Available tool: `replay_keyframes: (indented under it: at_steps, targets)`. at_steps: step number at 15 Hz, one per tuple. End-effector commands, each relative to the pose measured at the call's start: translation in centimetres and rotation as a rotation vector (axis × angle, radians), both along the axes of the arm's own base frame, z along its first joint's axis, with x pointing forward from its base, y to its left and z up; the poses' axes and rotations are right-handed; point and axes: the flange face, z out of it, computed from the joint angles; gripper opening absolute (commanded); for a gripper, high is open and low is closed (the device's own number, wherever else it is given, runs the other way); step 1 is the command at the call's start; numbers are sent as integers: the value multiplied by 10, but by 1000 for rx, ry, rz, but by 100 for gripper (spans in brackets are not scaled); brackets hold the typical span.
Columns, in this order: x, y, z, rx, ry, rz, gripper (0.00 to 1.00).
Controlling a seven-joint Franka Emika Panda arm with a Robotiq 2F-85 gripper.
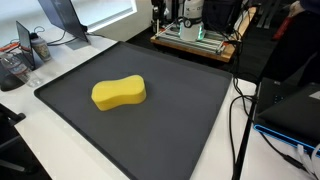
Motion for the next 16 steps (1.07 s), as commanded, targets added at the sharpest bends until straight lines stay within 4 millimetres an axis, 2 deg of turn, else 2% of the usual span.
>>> replay_keyframes:
  at_steps: [1,6,7,10,13,14,16]
  targets:
    - [-1,5,3,-14,5,-10,12]
    - [2,11,-2,-50,28,-22,12]
    - [2,11,-2,-50,29,-22,3]
    - [9,26,13,-129,10,-46,3]
    - [14,52,32,-183,-2,-73,3]
    - [28,40,46,-202,-15,-91,3]
    - [36,53,56,-261,-3,-140,3]
